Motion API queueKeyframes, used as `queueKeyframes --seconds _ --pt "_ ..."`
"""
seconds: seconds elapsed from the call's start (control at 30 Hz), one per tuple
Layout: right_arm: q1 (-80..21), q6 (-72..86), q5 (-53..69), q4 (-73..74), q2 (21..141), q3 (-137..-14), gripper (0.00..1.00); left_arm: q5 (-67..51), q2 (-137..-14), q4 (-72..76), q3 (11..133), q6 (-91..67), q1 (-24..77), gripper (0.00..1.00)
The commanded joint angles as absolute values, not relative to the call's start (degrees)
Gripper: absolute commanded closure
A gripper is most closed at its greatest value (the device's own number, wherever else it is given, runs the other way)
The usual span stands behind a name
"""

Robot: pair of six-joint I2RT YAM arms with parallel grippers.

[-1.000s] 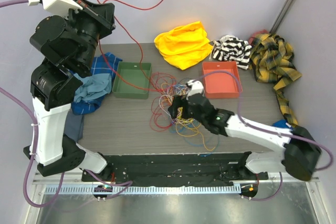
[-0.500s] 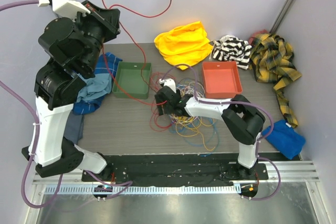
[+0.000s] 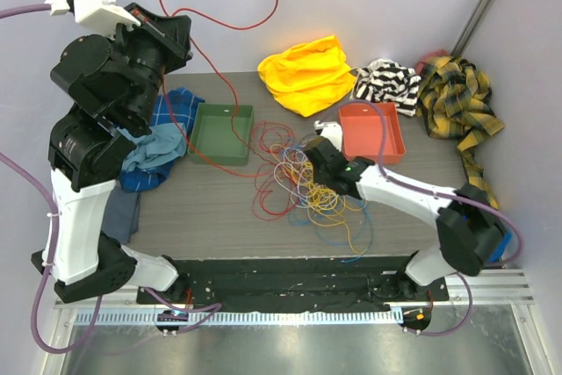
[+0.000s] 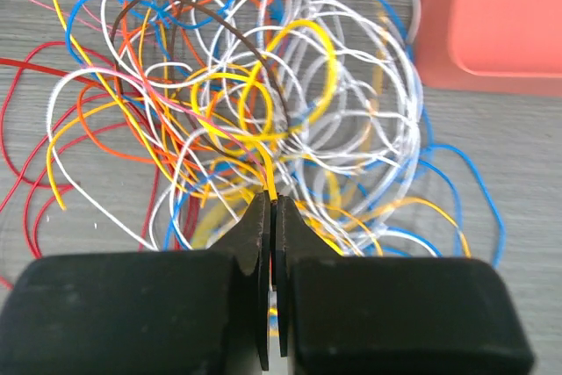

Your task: Untangle the cables

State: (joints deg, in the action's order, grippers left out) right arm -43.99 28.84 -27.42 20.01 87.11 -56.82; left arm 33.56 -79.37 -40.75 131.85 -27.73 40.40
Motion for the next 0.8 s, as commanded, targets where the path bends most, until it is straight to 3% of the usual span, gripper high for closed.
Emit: queueKeyframes --seconds 0.0,0.07,0.1,0.13,0.17,0.23,0.33,0.6,0.77 --pt "-41.8 30.9 -29.5 22.3 78.2 -51.4 0.99 35.2 -79.6 -38.3 132.7 -25.4 40.6 1.0" --pt "-41.4 30.6 -28.9 22.6 75.0 -50.1 0.94 35.3 -79.9 -38.2 133.0 -25.3 40.6 1.0" --pt "-41.5 30.4 -28.0 22.8 74.2 -50.0 0.85 35.1 -79.9 -38.1 133.0 -25.3 40.6 1.0" --pt "-41.7 30.3 -26.9 22.2 73.1 -50.1 0.73 35.1 -80.2 -38.1 133.0 -25.4 40.6 1.0" --pt "-42.3 30.2 -25.9 21.5 72.1 -50.1 0.48 34.9 -80.2 -38.1 132.7 -25.6 40.5 1.0" --pt "-44.1 28.3 -26.1 18.2 69.0 -50.2 0.25 34.1 -80.3 -38.1 132.3 -26.3 40.6 1.0" --pt "-48.7 23.6 -27.2 14.6 68.5 -52.3 0.13 33.0 -80.7 -38.1 131.2 -26.9 40.6 1.0" --pt "-50.4 22.4 -23.9 10.6 70.6 -54.3 0.17 34.1 -84.1 -38.7 136.8 -23.6 40.6 1.0" --pt "-50.5 24.6 -21.2 9.4 65.2 -50.8 0.19 35.8 -81.1 -21.9 128.0 -15.0 40.6 1.0"
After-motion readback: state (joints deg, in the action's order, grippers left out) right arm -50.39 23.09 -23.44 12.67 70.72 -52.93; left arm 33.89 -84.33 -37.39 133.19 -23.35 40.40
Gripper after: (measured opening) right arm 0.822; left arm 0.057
